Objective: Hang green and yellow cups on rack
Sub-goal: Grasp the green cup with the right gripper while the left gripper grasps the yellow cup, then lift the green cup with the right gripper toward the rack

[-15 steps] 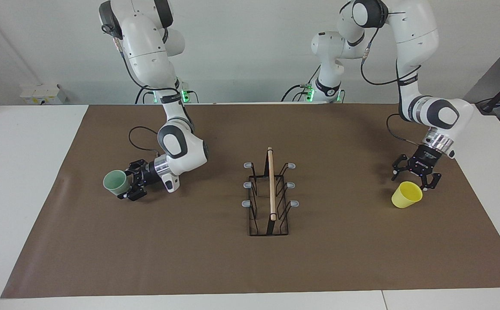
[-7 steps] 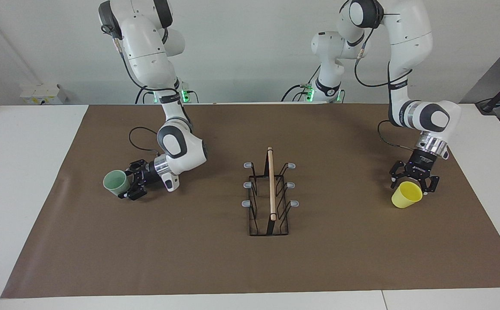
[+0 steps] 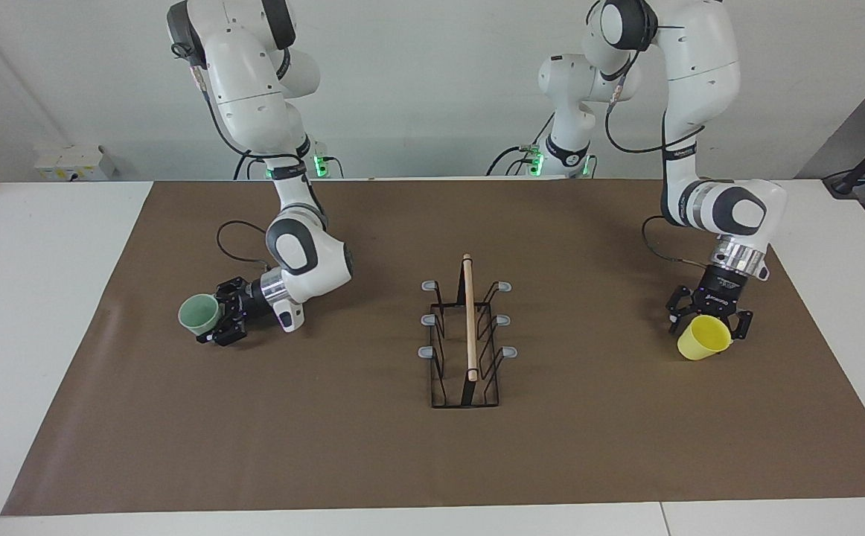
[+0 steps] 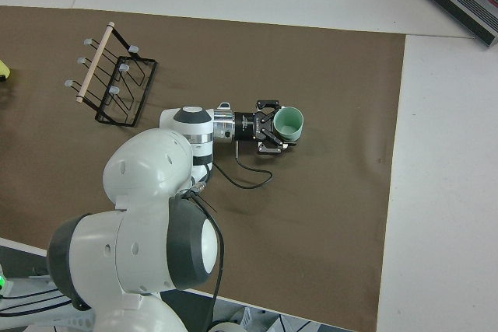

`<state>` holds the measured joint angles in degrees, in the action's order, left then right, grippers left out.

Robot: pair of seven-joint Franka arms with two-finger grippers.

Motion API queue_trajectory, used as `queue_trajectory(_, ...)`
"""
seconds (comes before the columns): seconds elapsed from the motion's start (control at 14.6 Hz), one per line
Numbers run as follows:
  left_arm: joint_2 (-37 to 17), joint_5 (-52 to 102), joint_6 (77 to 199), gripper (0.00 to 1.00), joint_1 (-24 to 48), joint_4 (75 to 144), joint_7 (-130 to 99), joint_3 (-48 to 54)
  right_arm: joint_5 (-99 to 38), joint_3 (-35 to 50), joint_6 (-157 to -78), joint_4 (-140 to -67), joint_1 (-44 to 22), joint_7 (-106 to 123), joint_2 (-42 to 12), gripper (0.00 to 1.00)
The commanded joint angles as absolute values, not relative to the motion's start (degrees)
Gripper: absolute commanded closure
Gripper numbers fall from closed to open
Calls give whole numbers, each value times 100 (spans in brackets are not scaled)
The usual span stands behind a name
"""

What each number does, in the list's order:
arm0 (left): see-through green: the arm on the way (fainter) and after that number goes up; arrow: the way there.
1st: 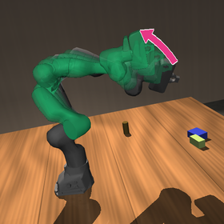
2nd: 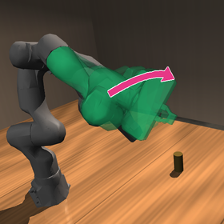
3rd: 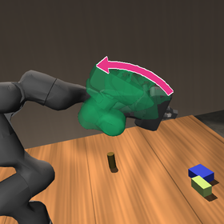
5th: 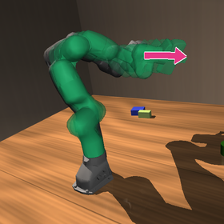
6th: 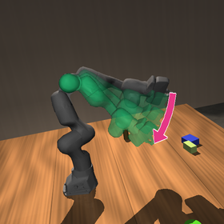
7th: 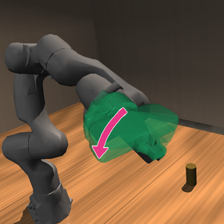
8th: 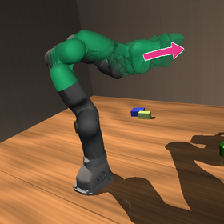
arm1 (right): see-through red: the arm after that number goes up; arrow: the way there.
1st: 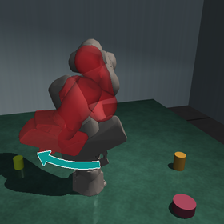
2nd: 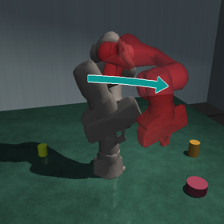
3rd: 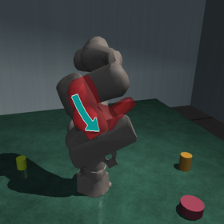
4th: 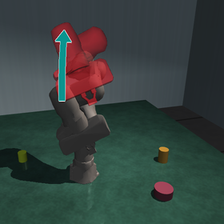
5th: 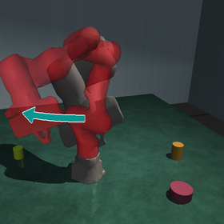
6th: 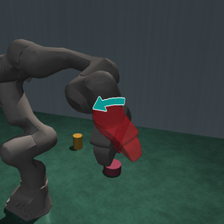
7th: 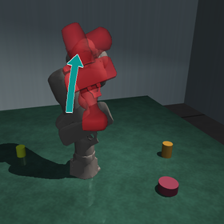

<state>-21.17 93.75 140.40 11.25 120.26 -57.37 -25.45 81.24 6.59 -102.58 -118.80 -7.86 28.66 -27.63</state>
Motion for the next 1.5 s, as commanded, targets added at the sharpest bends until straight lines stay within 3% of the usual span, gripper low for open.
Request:
queue_trajectory(0.0, -2197, 9458, 14133, 0, 1195, 11909, -5355, -2575, 8245, 703, -10389, -11962, -764, 2637, -2672, 100)
queue_trajectory(0.34, -2197, 9457, 14168, 0, 1204, 11892, -4975, -2470, 6946, 922, -10397, -10953, -888, 3162, -2637, 100)
queue_trajectory(0.62, -2197, 9448, 14221, 0, 1204, 11830, -4975, -2382, 5664, 1177, -10415, -10609, -809, 3391, -2067, 100)
queue_trajectory(0.68, -2197, 9440, 14221, 19, 1204, 11795, -4983, -2382, 5312, 1204, -10415, -10504, -791, 3514, -1944, 100)
queue_trajectory(0.75, -2189, 9439, 14212, 46, 1195, 11769, -4992, -2382, 4969, 1204, -10415, -10390, -791, 3620, -1812, 100)
queue_trajectory(0.82, -2188, 9439, 14203, 59, 1187, 11734, -4992, -2382, 4627, 1204, -10415, -10371, -791, 3699, -1680, 100)
queue_trajectory(0.96, -2075, 9422, 14185, 100, 1152, 11690, -4948, -2391, 4107, 1204, -10415, -10371, -800, 3718, -1416, 100)
queue_trajectory(1.44, -1548, 8051, 14309, 100, 1143, 11162, -5027, -2417, 1445, 1195, -11293, -10327, -572, 3682, -695, 100)
